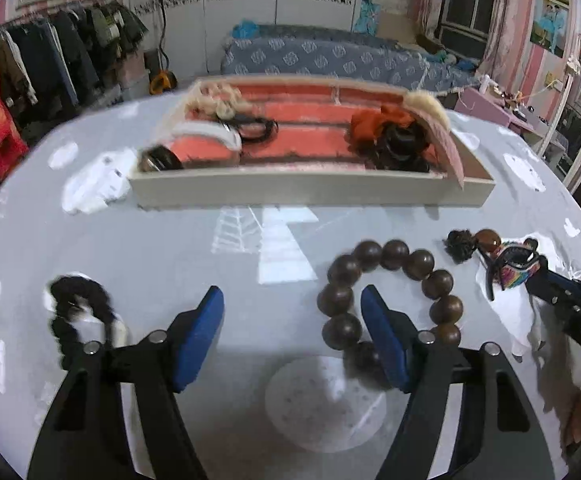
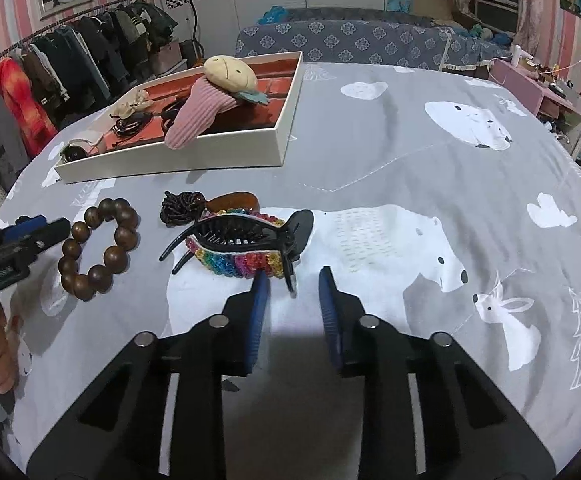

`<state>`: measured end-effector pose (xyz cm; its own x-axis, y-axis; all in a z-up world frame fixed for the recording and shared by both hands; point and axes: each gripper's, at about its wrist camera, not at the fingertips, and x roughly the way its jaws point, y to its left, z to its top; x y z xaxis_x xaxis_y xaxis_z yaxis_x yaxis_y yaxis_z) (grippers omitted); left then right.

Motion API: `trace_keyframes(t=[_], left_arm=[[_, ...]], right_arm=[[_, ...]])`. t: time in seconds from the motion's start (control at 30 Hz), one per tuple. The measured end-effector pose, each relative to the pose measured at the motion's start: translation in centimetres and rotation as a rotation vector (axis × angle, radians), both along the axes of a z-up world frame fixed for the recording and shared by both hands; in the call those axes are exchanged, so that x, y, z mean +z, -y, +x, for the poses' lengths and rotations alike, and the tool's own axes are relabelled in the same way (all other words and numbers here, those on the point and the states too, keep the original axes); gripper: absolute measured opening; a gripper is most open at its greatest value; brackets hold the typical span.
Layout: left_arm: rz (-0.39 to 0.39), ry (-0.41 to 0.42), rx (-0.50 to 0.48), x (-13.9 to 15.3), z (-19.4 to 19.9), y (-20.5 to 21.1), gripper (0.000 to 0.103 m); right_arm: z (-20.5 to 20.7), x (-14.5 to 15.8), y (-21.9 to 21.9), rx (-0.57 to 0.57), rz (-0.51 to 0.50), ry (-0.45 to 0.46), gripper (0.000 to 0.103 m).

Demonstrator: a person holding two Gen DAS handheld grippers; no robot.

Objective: Organize jewelry
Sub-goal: 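Grasp the wooden bead bracelet with the left tool while the right tool grasps the rainbow bracelet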

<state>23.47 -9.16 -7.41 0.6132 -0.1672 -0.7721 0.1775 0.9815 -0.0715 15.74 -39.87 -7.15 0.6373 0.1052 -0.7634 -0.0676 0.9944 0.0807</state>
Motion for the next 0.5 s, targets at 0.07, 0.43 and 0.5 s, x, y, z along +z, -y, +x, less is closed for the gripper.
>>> trace_keyframes(t=[0.07, 0.43, 0.5], left_arm=[[0.018, -0.025, -0.025, -0.9, 0.3, 0.7, 0.072], [0.047, 0.011, -0.066, -0.9, 0.0, 2.0, 0.021], [0.027, 0.01, -0.067, -0.8, -0.1, 1.9, 0.019]], right_arm=[[0.0, 0.1, -0.1, 0.009, -0.001, 0.002, 0.016], [0.1, 0.2, 0.2, 0.012, 0.028, 0.015, 0.007], [-0.1, 0.3, 0.1, 0.015, 0.025, 0.025, 0.006]])
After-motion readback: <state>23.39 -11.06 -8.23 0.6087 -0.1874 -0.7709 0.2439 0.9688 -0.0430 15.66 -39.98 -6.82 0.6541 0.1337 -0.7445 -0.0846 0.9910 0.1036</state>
